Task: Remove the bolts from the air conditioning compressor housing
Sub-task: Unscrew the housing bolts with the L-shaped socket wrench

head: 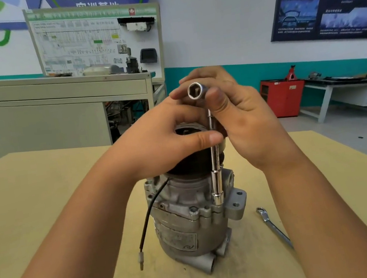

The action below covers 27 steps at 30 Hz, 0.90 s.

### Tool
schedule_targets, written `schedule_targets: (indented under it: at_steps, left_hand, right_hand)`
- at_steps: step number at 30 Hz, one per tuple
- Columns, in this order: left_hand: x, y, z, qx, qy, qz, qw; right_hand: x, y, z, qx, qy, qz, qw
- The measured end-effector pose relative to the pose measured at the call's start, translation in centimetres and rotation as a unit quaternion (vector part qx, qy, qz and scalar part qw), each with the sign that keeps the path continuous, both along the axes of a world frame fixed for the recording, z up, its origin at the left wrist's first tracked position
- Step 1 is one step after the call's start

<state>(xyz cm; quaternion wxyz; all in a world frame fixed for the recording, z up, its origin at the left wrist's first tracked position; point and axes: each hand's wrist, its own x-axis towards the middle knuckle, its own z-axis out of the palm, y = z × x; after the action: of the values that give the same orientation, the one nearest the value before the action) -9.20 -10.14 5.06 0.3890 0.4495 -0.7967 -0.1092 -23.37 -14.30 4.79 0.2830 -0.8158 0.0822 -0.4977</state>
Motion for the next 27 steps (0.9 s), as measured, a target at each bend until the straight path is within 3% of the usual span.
schedule_targets:
  at_steps: [4, 10, 20, 27]
  left_hand:
    - [-0.3, 0.0, -0.5, -0.004, 0.024, 0.025, 0.999]
    - [-1.9, 0.4, -0.8, -0.02, 0.013, 0.089, 0.996]
    - [-2.4, 0.4, -1.2, -0.027, 0.043, 0.128, 0.99]
    - [-1.9, 0.8, -0.9, 0.008, 0.036, 0.09, 0.995]
  right_hand:
    - [-0.1, -0.5, -0.4, 0.036, -0.003, 0.063, 0.997]
    - [-0.4, -1.5, -0.9, 0.171, -0.082, 0.11, 0.976]
    - [-0.5, -1.3, -1.2, 0.213, -0.143, 0.1, 0.961]
    - [-0.7, -1.3, -1.1, 0.234, -0.157, 0.139, 0.949]
